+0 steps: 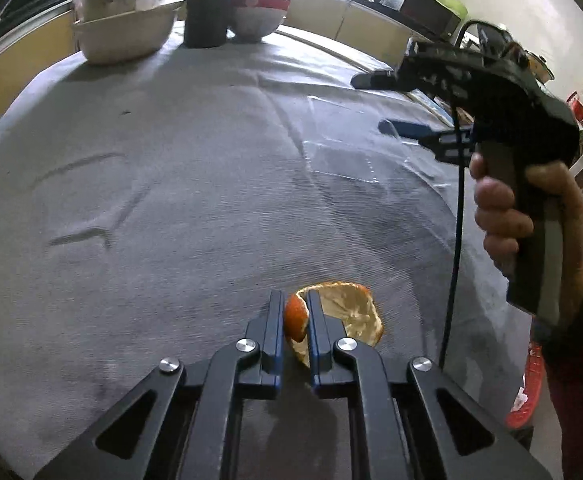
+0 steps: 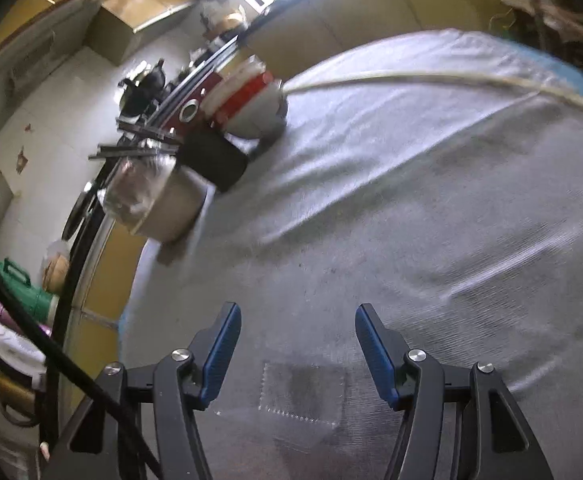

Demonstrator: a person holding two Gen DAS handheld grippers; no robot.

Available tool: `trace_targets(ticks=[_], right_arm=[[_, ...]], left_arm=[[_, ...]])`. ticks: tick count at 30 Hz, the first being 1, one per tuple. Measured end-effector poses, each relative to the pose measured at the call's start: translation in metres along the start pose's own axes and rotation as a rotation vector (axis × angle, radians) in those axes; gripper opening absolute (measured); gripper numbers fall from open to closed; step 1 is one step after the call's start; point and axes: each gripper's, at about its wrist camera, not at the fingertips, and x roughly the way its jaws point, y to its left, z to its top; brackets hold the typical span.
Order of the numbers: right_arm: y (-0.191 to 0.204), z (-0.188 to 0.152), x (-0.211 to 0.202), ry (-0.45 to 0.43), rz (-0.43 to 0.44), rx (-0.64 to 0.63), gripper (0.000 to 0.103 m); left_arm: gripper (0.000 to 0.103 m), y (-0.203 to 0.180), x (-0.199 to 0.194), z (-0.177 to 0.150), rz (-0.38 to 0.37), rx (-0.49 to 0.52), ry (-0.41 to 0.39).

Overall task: Collect trash
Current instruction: 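Grasp the orange peel with the left tool while the right tool reaches the clear tray, then close the right tool on the clear plastic tray and lift it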

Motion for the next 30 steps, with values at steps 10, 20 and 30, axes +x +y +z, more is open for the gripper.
trace_targets(ticks=[10, 20, 30], right_arm=[[0.046, -0.062, -0.034, 0.123, -0.019, -0.300, 0.065], [0.078, -0.069, 0.011, 0.123, -0.231, -0.453, 0.070], [0.061, -0.087, -0.023, 0.031, -0.235, -0.368, 0.055]], left_arm=[[0.011, 0.036, -0.041, -0.009, 0.044, -0.022, -0.052], [0.011, 0.046, -0.054, 0.000, 0.115, -0.059, -0.076], [0.011, 0.019, -0.075, 0.002, 0.121, -0.006, -0.115]])
